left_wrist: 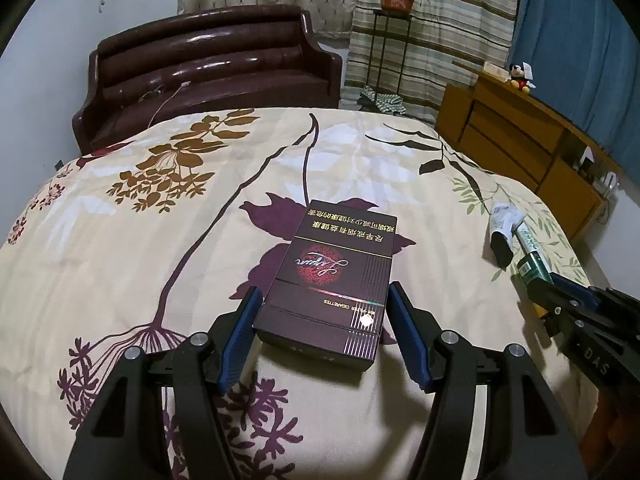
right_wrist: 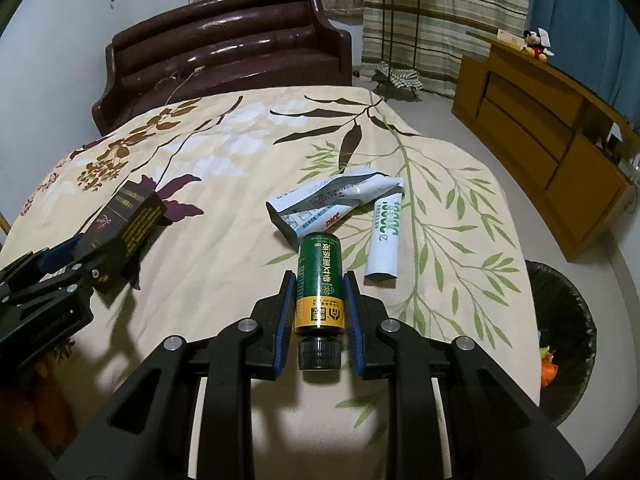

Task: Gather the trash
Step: 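Grasp the green-and-yellow bottle with the right tool while the left tool holds the box, then carry the box and bottle over the black bin and open both tools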

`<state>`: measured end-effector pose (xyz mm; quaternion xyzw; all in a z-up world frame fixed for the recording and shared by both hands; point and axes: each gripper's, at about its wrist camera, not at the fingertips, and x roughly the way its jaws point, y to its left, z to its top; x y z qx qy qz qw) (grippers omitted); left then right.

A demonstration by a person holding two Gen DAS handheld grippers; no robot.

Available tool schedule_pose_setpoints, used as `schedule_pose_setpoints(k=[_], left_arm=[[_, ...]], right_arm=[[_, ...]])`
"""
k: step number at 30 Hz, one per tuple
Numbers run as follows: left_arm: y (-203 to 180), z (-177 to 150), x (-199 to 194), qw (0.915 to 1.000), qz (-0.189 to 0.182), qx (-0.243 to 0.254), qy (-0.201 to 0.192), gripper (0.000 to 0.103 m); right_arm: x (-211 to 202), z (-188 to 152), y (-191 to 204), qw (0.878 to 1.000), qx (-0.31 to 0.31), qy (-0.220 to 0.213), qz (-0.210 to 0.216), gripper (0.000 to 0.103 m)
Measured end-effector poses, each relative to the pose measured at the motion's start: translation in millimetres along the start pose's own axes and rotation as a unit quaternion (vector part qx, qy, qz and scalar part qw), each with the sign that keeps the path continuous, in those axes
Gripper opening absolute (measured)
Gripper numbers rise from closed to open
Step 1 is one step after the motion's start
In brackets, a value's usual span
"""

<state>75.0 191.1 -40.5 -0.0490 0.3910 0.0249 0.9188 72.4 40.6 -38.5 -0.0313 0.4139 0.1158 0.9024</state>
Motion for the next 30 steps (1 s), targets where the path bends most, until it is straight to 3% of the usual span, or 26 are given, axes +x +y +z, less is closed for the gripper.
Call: schedule_pose_setpoints(k=[15, 24, 30], left_arm=[[-30.5, -3.9, -32.9, 0.9993, -0.023, 0.017, -0.023, 0.062], [-85.6, -5.3, -43.8, 0.9966, -0.056, 0.051, -0.032, 0.062], [-142.2, -8.8, -46.1, 0.9909, -0.091, 0.092, -0.038, 0.062]], right_arm=[[-42.1, -6.8, -23.9, 0.999, 0.016, -0.044, -0.009, 0.023], [-64.1, -20.0, -66.1, 0.997, 0.037, -0.063, -0.033, 0.023], [-75.1, -34.2, -108.5, 0.994, 0.059, -0.066, -0.060, 0.023]])
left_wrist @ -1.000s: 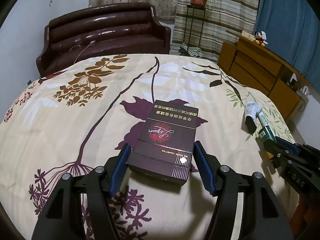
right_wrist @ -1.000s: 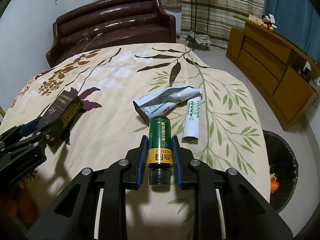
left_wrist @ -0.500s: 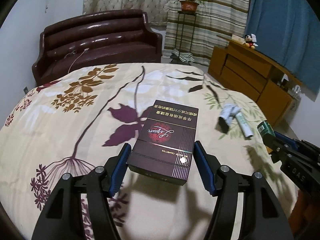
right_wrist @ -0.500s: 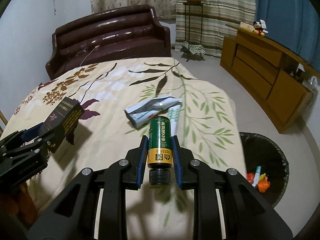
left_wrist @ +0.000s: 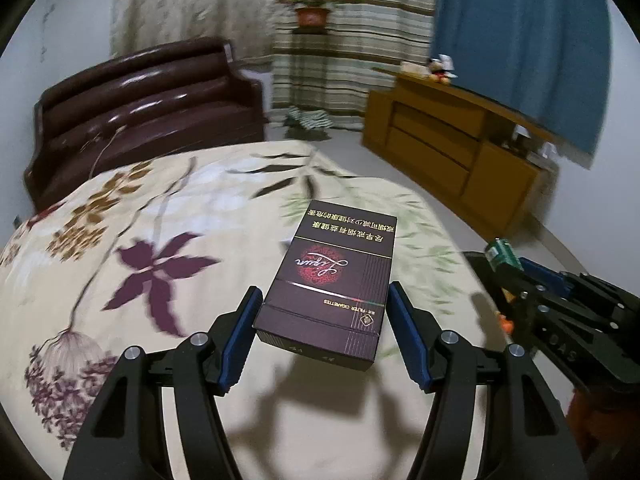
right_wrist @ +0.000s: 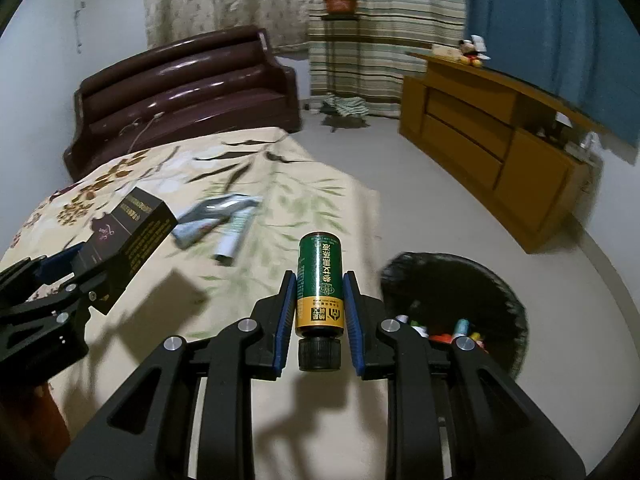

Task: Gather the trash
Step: 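Carry the box and bottle over the black bin and open both tools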

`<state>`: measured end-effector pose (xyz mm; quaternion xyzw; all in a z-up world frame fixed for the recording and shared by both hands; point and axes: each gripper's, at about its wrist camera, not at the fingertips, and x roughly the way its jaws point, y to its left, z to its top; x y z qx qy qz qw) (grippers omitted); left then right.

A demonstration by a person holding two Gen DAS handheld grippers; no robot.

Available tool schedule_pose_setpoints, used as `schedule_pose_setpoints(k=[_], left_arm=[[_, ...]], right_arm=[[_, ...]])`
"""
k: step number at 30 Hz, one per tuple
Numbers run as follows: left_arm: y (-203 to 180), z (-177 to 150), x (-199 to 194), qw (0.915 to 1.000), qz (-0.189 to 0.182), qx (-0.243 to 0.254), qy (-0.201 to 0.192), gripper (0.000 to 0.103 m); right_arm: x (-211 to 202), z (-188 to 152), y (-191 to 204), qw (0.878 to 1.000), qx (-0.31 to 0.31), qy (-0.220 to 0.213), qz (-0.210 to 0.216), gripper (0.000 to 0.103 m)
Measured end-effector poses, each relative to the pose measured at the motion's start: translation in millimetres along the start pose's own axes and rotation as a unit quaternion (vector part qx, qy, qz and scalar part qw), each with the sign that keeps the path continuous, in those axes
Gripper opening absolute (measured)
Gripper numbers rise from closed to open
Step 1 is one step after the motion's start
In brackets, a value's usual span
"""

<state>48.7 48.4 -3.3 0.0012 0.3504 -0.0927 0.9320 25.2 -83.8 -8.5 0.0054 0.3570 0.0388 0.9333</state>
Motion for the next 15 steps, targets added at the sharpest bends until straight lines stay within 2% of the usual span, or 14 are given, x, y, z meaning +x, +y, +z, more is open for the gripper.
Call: schedule_pose_setpoints(k=[9, 15], left_arm=[[-70.1, 4.2, 19.6, 0.9983, -0.041, 0.041, 0.004, 0.062], [-103.4, 1.8, 33.8, 0.9969, -0.050, 0.060, 0.010, 0.062]], right_arm=[[-11.0, -8.8, -65.5, 0.998, 0.035, -0.011, -0.043, 0.023], [-9.3, -14.3, -98.5, 0.997, 0.058, -0.011, -0.056, 0.023]])
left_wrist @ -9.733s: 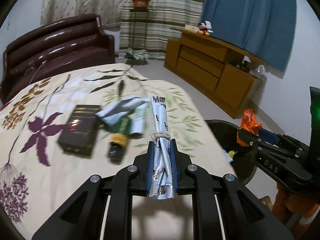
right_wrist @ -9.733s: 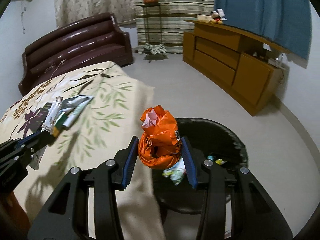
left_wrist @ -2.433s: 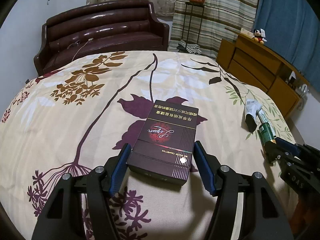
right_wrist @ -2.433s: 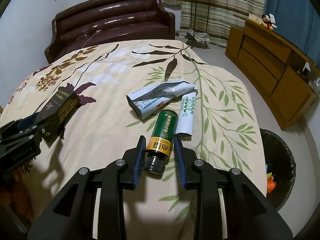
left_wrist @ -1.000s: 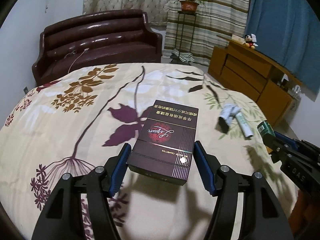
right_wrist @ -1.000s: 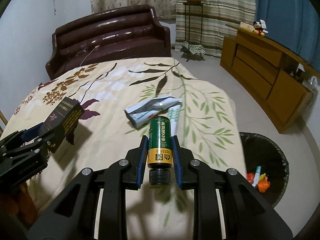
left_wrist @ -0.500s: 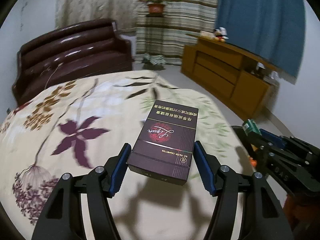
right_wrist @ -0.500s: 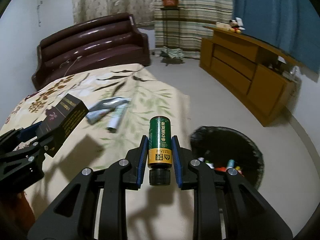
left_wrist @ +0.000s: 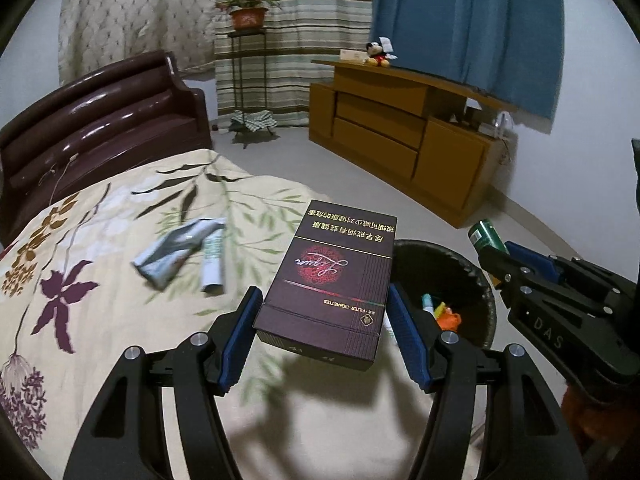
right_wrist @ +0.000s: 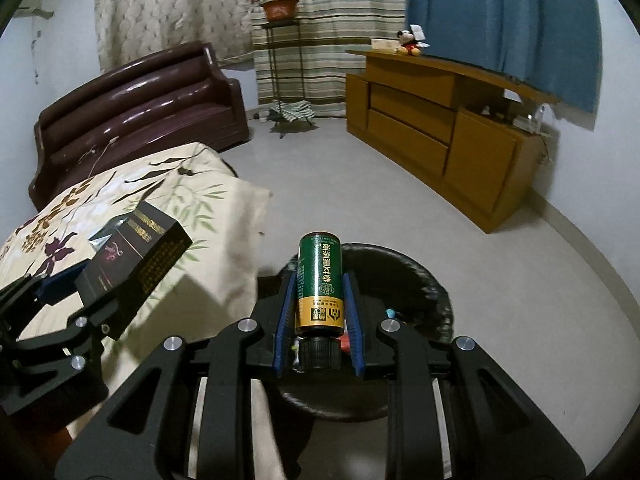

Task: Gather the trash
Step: 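Carry the box and bottle over the black bin and open both tools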

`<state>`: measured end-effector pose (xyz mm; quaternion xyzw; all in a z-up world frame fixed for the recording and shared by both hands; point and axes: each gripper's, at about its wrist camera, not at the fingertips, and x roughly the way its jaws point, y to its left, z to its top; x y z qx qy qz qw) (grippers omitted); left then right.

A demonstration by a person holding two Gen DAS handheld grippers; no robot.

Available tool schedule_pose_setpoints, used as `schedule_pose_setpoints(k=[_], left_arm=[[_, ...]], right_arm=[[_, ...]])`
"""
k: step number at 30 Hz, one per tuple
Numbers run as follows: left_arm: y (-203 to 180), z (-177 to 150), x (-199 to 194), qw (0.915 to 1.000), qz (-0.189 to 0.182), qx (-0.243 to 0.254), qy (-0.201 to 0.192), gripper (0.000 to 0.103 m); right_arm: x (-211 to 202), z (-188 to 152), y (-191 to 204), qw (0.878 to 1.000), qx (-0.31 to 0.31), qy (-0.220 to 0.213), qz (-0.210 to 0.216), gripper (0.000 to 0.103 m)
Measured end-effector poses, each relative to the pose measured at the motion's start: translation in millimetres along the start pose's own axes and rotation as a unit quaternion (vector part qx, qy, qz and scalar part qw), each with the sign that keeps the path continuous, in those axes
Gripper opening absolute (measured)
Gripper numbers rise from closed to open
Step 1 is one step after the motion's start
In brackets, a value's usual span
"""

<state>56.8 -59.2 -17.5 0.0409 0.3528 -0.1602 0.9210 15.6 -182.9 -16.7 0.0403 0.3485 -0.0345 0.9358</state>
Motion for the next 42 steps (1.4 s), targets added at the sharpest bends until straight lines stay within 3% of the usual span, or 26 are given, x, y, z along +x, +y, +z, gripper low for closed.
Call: schedule_pose_setpoints(k=[14, 30, 35, 42], left_arm=[[-41.1, 7.9, 34.9, 0.9995, 0.006, 0.022, 0.020, 0.062], [-65.6, 16.8, 59.8, 0.9987, 0.007, 0.039, 0.032, 0.062], [-66.3, 17.2, 65.9, 0.9985, 0.005, 0.036, 0.041, 0.063], [-62.2, 16.2, 64.6, 0.9988, 0.004, 0.025, 0.042, 0.066]], right_arm=[[25.5, -7.3, -41.3, 0.999, 0.035, 0.011, -0.008, 0.023], [52.5, -5.3, -59.8, 0.998, 0.055, 0.017, -0.006, 0.024], [54.4, -7.3, -67.0, 0.997, 0.072, 0.017, -0.006, 0.033], [52.4, -10.2, -71.2, 0.997, 0.078, 0.017, -0.010, 0.034]])
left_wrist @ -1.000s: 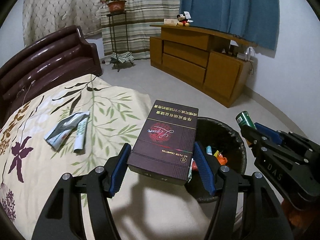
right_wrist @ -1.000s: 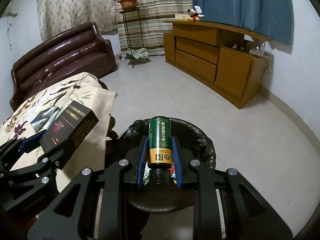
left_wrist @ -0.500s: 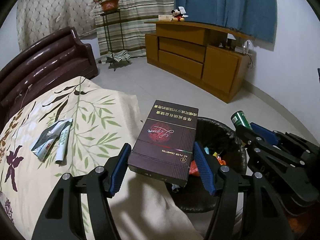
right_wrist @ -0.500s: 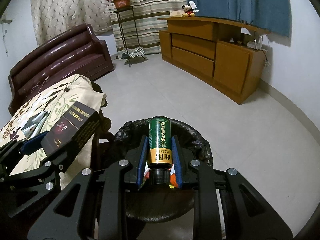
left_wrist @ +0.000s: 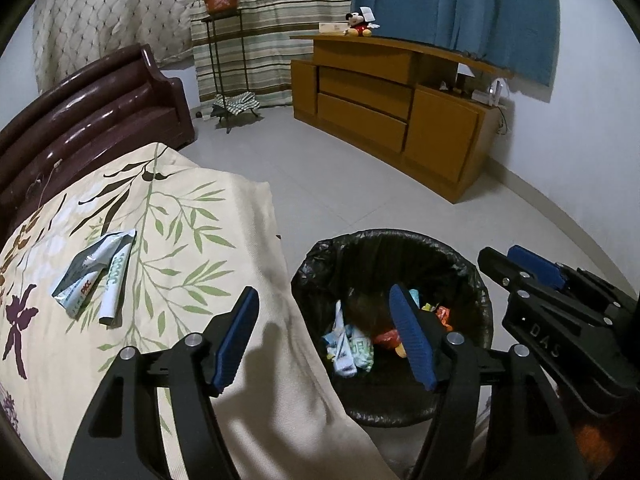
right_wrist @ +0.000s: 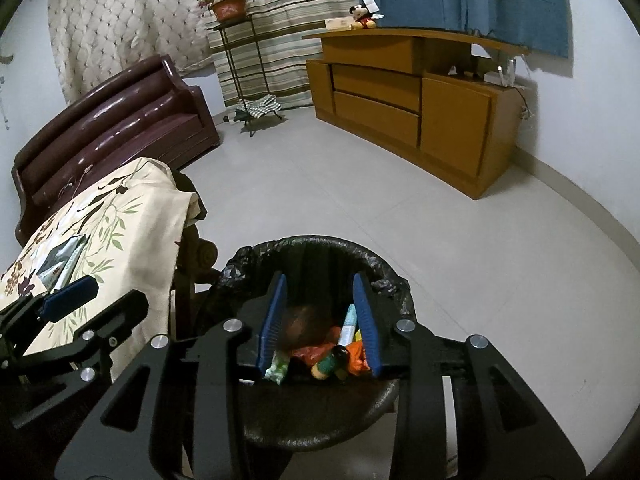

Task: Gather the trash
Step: 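Carry the box and bottle over the black bin and open both tools, then move both tools back over the remaining tubes on the bed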

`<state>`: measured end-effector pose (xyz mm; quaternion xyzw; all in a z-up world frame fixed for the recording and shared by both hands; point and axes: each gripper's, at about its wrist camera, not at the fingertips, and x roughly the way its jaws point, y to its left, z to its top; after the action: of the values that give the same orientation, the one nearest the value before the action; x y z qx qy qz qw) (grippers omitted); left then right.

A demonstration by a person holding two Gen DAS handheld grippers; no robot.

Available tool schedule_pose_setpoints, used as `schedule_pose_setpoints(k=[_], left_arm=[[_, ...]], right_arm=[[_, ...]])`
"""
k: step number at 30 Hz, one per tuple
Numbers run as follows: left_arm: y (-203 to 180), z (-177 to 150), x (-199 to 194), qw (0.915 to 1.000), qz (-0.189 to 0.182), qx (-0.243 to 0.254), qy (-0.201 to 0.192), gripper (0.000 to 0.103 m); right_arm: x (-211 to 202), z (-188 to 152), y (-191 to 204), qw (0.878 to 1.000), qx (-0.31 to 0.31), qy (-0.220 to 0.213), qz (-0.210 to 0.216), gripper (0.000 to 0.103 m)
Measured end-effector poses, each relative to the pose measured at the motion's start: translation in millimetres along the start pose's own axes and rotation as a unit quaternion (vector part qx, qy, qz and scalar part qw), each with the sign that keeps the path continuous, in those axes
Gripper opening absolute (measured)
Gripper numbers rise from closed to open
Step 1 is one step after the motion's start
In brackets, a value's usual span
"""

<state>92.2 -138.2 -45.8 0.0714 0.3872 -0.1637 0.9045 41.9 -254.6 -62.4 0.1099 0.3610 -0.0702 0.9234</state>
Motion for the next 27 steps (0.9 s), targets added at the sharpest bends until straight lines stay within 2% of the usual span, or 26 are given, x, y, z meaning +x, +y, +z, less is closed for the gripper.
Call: schedule_pose_setpoints(k=[8, 11, 16, 18, 27], left_arm=[[0.1, 0.3, -2.3, 1.0000, 0.000, -0.001, -0.005, 0.066], [1.9, 1.2, -4.1, 1.0000, 0.002, -0.003, -0.008, 0.066], [8.6, 3.6, -8.1, 0.9999, 0.005, -0.009, -0.012, 0.066], [12.7, 3.8, -9.8, 0.9998, 0.007, -0.012, -0.013, 0.066], [46.8, 2.6, -23.3, 0.9989, 0.026, -0.034, -0.021, 0.066]], right_arm=[[-1.6, -2.2, 1.2, 1.000, 0.001, 0.001, -0.001, 0.035], [-1.1, -1.6, 0.8, 1.000, 0.001, 0.001, -0.001, 0.044], [-2.1, -2.0, 0.9, 1.000, 0.001, 0.000, -0.004, 0.046], [-2.9, -2.5, 1.4, 1.000, 0.000, -0.001, -0.004, 0.049], [-9.2, 4.2, 30.9, 1.000, -0.023, 0.001, 0.006, 0.049]])
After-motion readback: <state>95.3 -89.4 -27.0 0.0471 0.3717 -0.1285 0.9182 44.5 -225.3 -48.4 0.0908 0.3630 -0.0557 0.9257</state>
